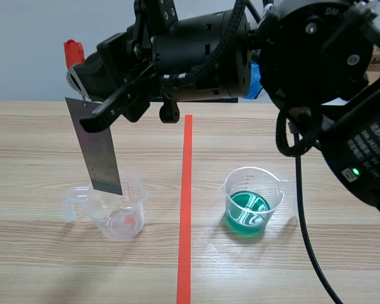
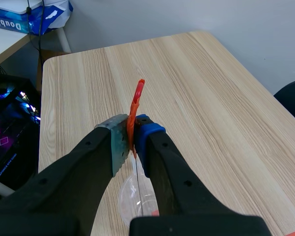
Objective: Do the redox reaction experiment
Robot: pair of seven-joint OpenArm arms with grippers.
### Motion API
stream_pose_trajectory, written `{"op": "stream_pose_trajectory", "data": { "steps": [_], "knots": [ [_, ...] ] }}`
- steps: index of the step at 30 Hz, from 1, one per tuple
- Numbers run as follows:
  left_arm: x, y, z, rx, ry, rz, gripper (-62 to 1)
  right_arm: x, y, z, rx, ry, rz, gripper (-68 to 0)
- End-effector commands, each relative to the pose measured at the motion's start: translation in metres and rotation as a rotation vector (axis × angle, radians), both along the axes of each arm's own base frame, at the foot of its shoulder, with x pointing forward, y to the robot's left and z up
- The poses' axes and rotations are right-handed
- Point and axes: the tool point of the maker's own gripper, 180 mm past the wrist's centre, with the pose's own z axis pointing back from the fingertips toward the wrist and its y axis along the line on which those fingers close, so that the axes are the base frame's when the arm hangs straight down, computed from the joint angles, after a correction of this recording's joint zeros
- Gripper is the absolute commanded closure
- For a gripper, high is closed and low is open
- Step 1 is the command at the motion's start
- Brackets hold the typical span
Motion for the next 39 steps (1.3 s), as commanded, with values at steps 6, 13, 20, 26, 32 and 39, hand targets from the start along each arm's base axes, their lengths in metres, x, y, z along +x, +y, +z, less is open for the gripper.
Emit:
{"op": "stream_pose_trajectory", "data": {
  "steps": [6,13,20,26,32,39],
  "knots": [
    [0.0024,-0.0032,0.0042,-0.016,-0.022,-0.001,-62.3,0.0021,0.0012,0.0105,0.026,-0.024,0.003,-0.6],
    [0.0024,-0.0032,0.0042,-0.016,-0.022,-0.001,-62.3,0.0021,0.0013,0.0111,0.03,-0.025,0.003,-0.6],
    [0.0024,-0.0032,0.0042,-0.016,-0.022,-0.001,-62.3,0.0021,0.0015,0.0128,0.038,-0.028,0.003,-0.6],
    [0.0024,-0.0032,0.0042,-0.016,-0.022,-0.001,-62.3,0.0021,0.0016,0.0136,0.043,-0.03,0.003,-0.6],
    [0.0024,-0.0032,0.0042,-0.016,-0.022,-0.001,-62.3,0.0021,0.0016,0.0136,0.043,-0.03,0.003,-0.6],
    [0.0024,-0.0032,0.0042,-0.016,-0.022,-0.001,-62.3,0.0021,0.0016,0.0136,0.043,-0.03,0.003,-0.6]
  ]
}}
